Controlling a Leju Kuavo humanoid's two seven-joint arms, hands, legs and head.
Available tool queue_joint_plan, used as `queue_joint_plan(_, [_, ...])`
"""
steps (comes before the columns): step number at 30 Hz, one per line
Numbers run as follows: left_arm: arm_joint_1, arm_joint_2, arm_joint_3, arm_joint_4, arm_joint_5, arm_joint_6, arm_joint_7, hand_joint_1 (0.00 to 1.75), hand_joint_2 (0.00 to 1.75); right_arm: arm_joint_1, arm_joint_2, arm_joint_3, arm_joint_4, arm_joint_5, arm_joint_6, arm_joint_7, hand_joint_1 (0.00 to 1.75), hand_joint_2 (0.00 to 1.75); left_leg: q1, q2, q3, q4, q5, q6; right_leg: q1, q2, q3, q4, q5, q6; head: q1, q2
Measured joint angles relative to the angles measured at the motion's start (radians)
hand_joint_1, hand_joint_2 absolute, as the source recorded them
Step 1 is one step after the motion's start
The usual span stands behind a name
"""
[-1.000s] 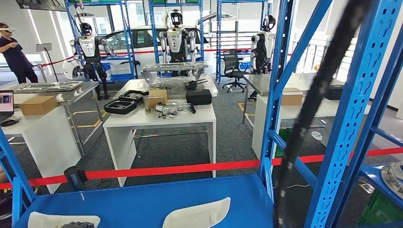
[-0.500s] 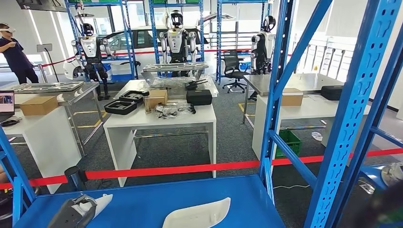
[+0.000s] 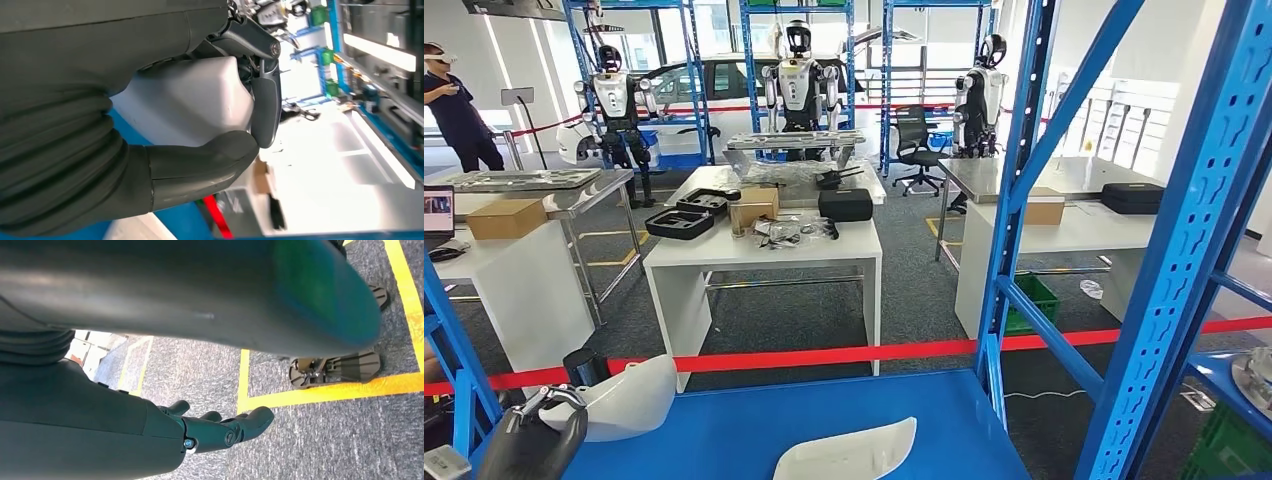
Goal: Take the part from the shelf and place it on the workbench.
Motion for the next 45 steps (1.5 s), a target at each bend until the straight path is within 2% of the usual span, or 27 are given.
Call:
queue_joint_plan(2, [0.024, -0.015, 0.013, -0.055, 0.035, -0.032, 0.011, 1.75, 1.75, -0.001, -0.001, -0.003, 0.000, 0.002, 0.001, 0.000, 0.00, 0.00, 0.008, 0.004, 0.009, -0.014, 0.009, 0.005, 0.003, -0.004, -0.015, 0.047, -0.043, 0.007, 0.002, 0.000])
queue_joint_plan(4, [0.069, -0.030, 0.027, -0.125, 0.075, -0.073, 0.022, 1.75, 1.75, -0.001, -0.001, -0.004, 0.000, 0.006, 0.002, -0.001, 0.00, 0.00, 0.010, 0.009, 0.009, -0.016, 0.012, 0.007, 0.001, -0.006, -0.059, 0.161, -0.115, 0.012, 0.005, 0.000])
queue_joint_plan(6, [0.125, -0.041, 0.035, -0.201, 0.107, -0.114, 0.029, 1.75, 1.75, 0.002, -0.001, -0.004, 0.000, 0.009, 0.003, 0.000, 0.00, 0.00, 0.012, 0.013, 0.005, -0.013, 0.012, 0.007, -0.002, -0.006, -0.086, 0.242, -0.144, 0.016, 0.006, 0.000])
queue_joint_plan(7, [0.148, -0.045, 0.037, -0.235, 0.114, -0.128, 0.031, 1.75, 1.75, 0.003, -0.001, -0.004, 0.000, 0.010, 0.003, 0.000, 0.00, 0.00, 0.013, 0.015, 0.002, -0.010, 0.012, 0.006, -0.004, -0.006, -0.075, 0.233, -0.130, 0.018, 0.006, 0.000])
queue_joint_plan(10, [0.188, -0.058, 0.042, -0.320, 0.108, -0.148, 0.037, 1.75, 1.75, 0.002, 0.000, -0.005, 0.000, 0.010, 0.002, 0.000, 0.00, 0.00, 0.020, 0.012, -0.012, 0.006, 0.014, -0.007, -0.009, -0.007, 0.026, 0.063, -0.058, 0.023, 0.007, 0.000])
queue_joint_plan(12, [0.203, -0.067, 0.041, -0.363, 0.094, -0.155, 0.043, 1.75, 1.75, -0.001, 0.001, -0.006, 0.000, 0.010, 0.000, -0.001, 0.00, 0.00, 0.018, 0.007, -0.018, 0.014, 0.018, -0.022, -0.007, -0.003, 0.054, 0.010, -0.045, 0.009, 0.008, 0.000])
queue_joint_plan(15, [0.230, -0.071, 0.039, -0.397, 0.077, -0.163, 0.047, 1.75, 1.75, -0.003, 0.001, -0.010, 0.000, 0.009, 0.000, -0.001, 0.00, 0.00, 0.019, 0.002, -0.022, 0.015, 0.023, -0.043, -0.006, -0.002, 0.040, 0.012, -0.036, -0.021, 0.005, 0.000])
queue_joint_plan(16, [0.240, -0.071, 0.039, -0.403, 0.072, -0.165, 0.045, 1.75, 1.75, -0.003, 0.001, -0.012, 0.000, 0.009, 0.000, -0.001, 0.00, 0.00, 0.020, 0.003, -0.029, 0.029, 0.005, -0.048, -0.006, -0.004, 0.034, 0.009, -0.028, -0.030, 0.004, 0.000])
queue_joint_plan(18, [0.256, -0.071, 0.039, -0.412, 0.066, -0.170, 0.038, 1.75, 1.75, -0.004, 0.001, -0.015, 0.000, 0.009, 0.000, 0.000, 0.00, 0.00, 0.022, 0.003, -0.057, 0.111, -0.079, -0.053, -0.005, -0.008, 0.019, 0.007, -0.011, -0.045, 0.002, 0.000])
queue_joint_plan(20, [0.266, -0.070, 0.039, -0.415, 0.064, -0.175, 0.031, 1.75, 1.75, -0.004, 0.001, -0.019, 0.000, 0.010, 0.000, 0.000, 0.00, 0.00, 0.022, 0.004, -0.083, 0.233, -0.164, -0.054, 0.000, -0.009, 0.001, 0.008, 0.006, -0.051, 0.000, 0.000])
queue_joint_plan(21, [0.270, -0.070, 0.039, -0.416, 0.064, -0.177, 0.029, 1.75, 1.75, -0.004, 0.001, -0.020, 0.000, 0.010, 0.000, 0.000, 0.00, 0.00, 0.022, 0.004, -0.084, 0.274, -0.179, -0.052, 0.003, -0.010, -0.009, 0.008, 0.014, -0.052, 0.000, 0.000])
queue_joint_plan(22, [0.272, -0.070, 0.039, -0.416, 0.064, -0.179, 0.028, 1.75, 1.75, -0.003, 0.001, -0.021, 0.000, 0.010, 0.000, 0.000, 0.00, 0.00, 0.021, 0.004, -0.070, 0.283, -0.173, -0.050, 0.006, -0.011, -0.020, 0.009, 0.022, -0.051, 0.000, 0.000])
queue_joint_plan(23, [0.274, -0.070, 0.038, -0.416, 0.064, -0.181, 0.028, 1.75, 1.75, -0.004, 0.001, -0.021, 0.000, 0.010, 0.000, 0.000, 0.00, 0.00, 0.020, 0.003, -0.037, 0.255, -0.153, -0.045, 0.009, -0.011, -0.031, 0.010, 0.030, -0.050, 0.000, 0.000])
queue_joint_plan(24, [0.274, -0.070, 0.038, -0.418, 0.064, -0.183, 0.028, 1.75, 1.75, -0.004, 0.002, -0.021, 0.000, 0.010, 0.000, 0.000, 0.00, 0.00, 0.018, 0.003, 0.011, 0.196, -0.130, -0.037, 0.011, -0.010, -0.039, 0.010, 0.038, -0.049, 0.000, 0.000])
queue_joint_plan(26, [0.271, -0.070, 0.037, -0.425, 0.064, -0.184, 0.027, 1.75, 1.75, -0.005, 0.003, -0.021, 0.000, 0.010, 0.000, 0.000, 0.00, 0.00, 0.010, 0.002, 0.110, 0.057, -0.116, -0.023, 0.013, -0.010, -0.050, 0.010, 0.053, -0.042, 0.000, 0.000])
queue_joint_plan(28, [0.269, -0.071, 0.036, -0.433, 0.064, -0.184, 0.028, 1.75, 1.75, -0.006, 0.005, -0.022, 0.000, 0.010, 0.000, 0.000, 0.00, 0.00, 0.000, 0.002, 0.144, -0.007, -0.121, -0.017, 0.010, -0.009, -0.053, 0.006, 0.068, -0.030, 0.000, 0.000])
queue_joint_plan(30, [0.268, -0.072, 0.036, -0.437, 0.064, -0.184, 0.029, 1.75, 1.75, -0.005, 0.005, -0.022, 0.000, 0.009, 0.000, -0.001, 0.00, 0.00, -0.001, 0.004, 0.134, -0.019, -0.103, -0.009, 0.007, -0.008, -0.056, 0.001, 0.078, -0.015, 0.000, 0.000])
queue_joint_plan(31, [0.267, -0.074, 0.035, -0.437, 0.063, -0.184, 0.030, 1.75, 1.75, -0.003, 0.005, -0.022, 0.000, 0.009, 0.000, -0.001, 0.00, 0.00, 0.000, 0.007, 0.129, -0.022, -0.092, -0.001, 0.006, -0.008, -0.061, 0.008, 0.066, -0.010, 0.000, 0.000])
queue_joint_plan(33, [0.266, -0.077, 0.035, -0.439, 0.062, -0.184, 0.031, 1.75, 1.75, -0.003, 0.005, -0.022, 0.000, 0.009, 0.000, 0.000, 0.00, 0.00, 0.004, 0.011, 0.111, -0.026, -0.069, 0.012, 0.005, -0.008, -0.085, 0.071, -0.009, -0.002, 0.002, 0.000])
queue_joint_plan(35, [0.267, -0.081, 0.035, -0.440, 0.062, -0.184, 0.032, 1.75, 1.75, -0.004, 0.005, -0.022, 0.000, 0.009, 0.000, 0.000, 0.00, 0.00, 0.004, 0.012, 0.081, -0.022, -0.047, 0.017, 0.004, -0.008, -0.117, 0.193, -0.098, 0.004, 0.004, 0.000])
queue_joint_plan(36, [0.268, -0.082, 0.035, -0.440, 0.061, -0.184, 0.032, 1.75, 1.75, -0.004, 0.005, -0.022, 0.000, 0.009, 0.000, 0.000, 0.00, 0.00, 0.004, 0.013, 0.064, -0.018, -0.036, 0.017, 0.004, -0.008, -0.123, 0.244, -0.115, 0.007, 0.005, 0.000])
queue_joint_plan(37, [0.269, -0.084, 0.035, -0.440, 0.061, -0.184, 0.033, 1.75, 1.75, -0.004, 0.005, -0.022, 0.000, 0.009, 0.000, 0.000, 0.00, 0.00, 0.004, 0.014, 0.047, -0.014, -0.026, 0.015, 0.003, -0.008, -0.116, 0.268, -0.108, 0.009, 0.006, 0.000])
queue_joint_plan(39, [0.270, -0.086, 0.035, -0.440, 0.061, -0.184, 0.034, 1.75, 1.75, -0.005, 0.005, -0.022, 0.000, 0.009, 0.000, 0.000, 0.00, 0.00, 0.007, 0.015, 0.015, -0.003, -0.010, 0.009, 0.001, -0.009, -0.050, 0.211, -0.056, 0.013, 0.007, 0.000])
queue_joint_plan(41, [0.270, -0.087, 0.035, -0.443, 0.060, -0.184, 0.034, 1.75, 1.75, -0.008, 0.005, -0.022, 0.000, 0.009, 0.000, 0.000, 0.00, 0.00, 0.007, 0.016, -0.011, 0.013, 0.003, -0.002, 0.001, -0.009, 0.048, 0.077, -0.048, 0.010, 0.008, 0.000])
queue_joint_plan(42, [0.270, -0.087, 0.035, -0.445, 0.060, -0.184, 0.035, 1.75, 1.75, -0.009, 0.005, -0.022, -0.001, 0.009, 0.000, 0.000, 0.00, 0.00, 0.006, 0.016, -0.017, 0.019, 0.008, -0.009, 0.002, -0.008, 0.079, 0.028, -0.057, 0.004, 0.008, 0.000])
queue_joint_plan(43, [0.269, -0.088, 0.035, -0.447, 0.060, -0.184, 0.035, 1.75, 1.75, -0.009, 0.005, -0.022, -0.001, 0.009, 0.000, -0.001, 0.00, 0.00, 0.005, 0.017, -0.020, 0.022, 0.014, -0.015, 0.004, -0.007, 0.092, 0.002, -0.068, -0.004, 0.007, 0.000])
queue_joint_plan(45, [0.269, -0.090, 0.034, -0.451, 0.059, -0.184, 0.038, 1.75, 1.75, -0.008, 0.005, -0.022, -0.001, 0.010, 0.000, 0.000, 0.00, 0.00, 0.007, 0.017, -0.022, 0.020, 0.027, -0.028, 0.006, -0.007, 0.083, -0.004, -0.058, -0.022, 0.005, 0.000])
